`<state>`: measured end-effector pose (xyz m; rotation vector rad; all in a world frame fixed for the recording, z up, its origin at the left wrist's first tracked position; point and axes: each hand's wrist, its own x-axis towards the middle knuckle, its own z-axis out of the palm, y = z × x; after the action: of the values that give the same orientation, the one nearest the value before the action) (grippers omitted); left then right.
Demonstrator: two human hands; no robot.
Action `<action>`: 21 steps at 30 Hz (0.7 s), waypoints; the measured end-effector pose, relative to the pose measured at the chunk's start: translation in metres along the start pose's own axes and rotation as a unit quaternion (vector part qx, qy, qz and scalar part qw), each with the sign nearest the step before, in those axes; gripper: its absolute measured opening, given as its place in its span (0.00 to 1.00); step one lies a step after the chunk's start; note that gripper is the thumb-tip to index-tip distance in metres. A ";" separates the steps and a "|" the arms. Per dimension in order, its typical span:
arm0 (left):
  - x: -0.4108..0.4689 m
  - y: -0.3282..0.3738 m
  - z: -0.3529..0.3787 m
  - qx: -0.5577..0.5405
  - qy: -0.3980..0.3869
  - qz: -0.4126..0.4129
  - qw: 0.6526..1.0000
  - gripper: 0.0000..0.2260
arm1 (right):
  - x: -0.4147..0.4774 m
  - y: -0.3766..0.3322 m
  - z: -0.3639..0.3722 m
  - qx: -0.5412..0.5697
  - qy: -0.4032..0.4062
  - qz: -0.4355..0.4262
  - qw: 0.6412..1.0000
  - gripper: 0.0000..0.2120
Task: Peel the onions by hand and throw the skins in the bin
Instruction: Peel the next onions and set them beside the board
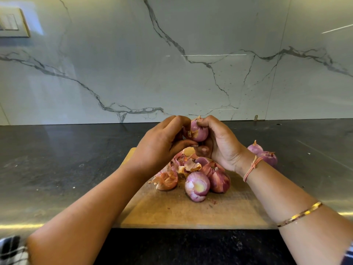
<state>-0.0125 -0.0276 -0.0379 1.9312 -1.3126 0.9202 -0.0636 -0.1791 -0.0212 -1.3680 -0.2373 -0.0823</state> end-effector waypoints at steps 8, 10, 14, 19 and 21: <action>0.001 0.000 -0.001 0.016 -0.004 0.000 1.000 0.10 | 0.000 0.001 -0.001 -0.014 -0.010 -0.002 1.000 0.13; 0.002 -0.001 0.000 0.027 0.005 0.006 1.000 0.09 | 0.000 -0.001 -0.001 -0.002 -0.013 -0.009 1.000 0.14; 0.000 -0.001 0.002 0.013 0.020 -0.017 1.000 0.13 | -0.001 -0.002 -0.001 0.010 -0.012 -0.004 1.000 0.14; 0.000 0.002 0.000 0.025 0.014 -0.004 1.000 0.16 | 0.003 0.001 -0.003 -0.005 -0.004 -0.013 1.000 0.13; 0.000 0.002 -0.001 0.030 0.013 0.007 0.999 0.15 | 0.004 0.003 -0.004 -0.020 -0.002 -0.014 1.000 0.12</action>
<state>-0.0147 -0.0276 -0.0374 1.9514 -1.2990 0.9975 -0.0585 -0.1822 -0.0239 -1.4054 -0.2591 -0.1074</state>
